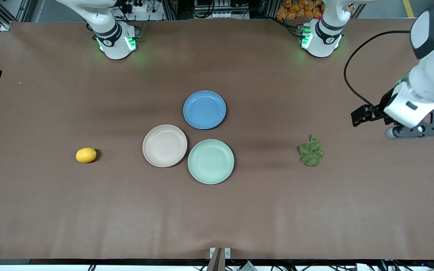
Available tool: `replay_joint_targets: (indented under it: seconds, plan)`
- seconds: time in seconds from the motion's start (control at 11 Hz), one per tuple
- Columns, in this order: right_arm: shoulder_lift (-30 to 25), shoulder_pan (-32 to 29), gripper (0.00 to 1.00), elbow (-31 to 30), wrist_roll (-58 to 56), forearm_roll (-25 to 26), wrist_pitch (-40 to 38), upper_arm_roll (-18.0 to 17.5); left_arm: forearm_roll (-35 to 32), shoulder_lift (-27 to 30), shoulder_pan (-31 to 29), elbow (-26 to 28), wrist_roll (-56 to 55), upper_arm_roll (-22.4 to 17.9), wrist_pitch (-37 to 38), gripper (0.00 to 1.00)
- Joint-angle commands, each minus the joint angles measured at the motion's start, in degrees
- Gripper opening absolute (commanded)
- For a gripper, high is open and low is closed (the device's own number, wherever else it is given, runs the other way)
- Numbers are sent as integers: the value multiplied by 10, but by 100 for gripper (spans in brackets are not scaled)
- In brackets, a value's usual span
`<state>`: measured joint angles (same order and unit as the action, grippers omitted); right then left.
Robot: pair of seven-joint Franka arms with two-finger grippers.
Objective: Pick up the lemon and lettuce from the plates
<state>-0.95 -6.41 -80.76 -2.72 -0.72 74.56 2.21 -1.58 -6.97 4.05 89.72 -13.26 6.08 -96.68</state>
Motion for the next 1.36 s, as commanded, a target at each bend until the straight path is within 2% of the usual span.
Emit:
replay_joint_targets:
  seconds: [0.0,0.27,0.45,0.64,0.73,0.91,1.27]
  plan:
    - [-2,-38,100,13,-3,5,-16,-2,13,17,-12,-7,17,6,24,100]
    - [-4,-82,100,17,-8,-1,-29,0,15,20,-18,-37,18,6,53,100]
    - [-33,-88,100,17,-40,-2,-69,-3,14,42,-25,-35,28,3,54,100]
    - [-34,-86,100,17,-40,-3,-96,-5,14,44,-29,-35,32,3,72,100]
    - [-34,-84,100,17,-39,-2,-95,-9,14,43,-33,-36,32,4,72,100]
    - [-32,-84,100,15,-34,-1,-37,-8,15,43,-33,-36,30,4,72,100]
    - [-25,-82,100,16,-36,-3,-6,-7,16,44,-33,-36,25,3,72,100]
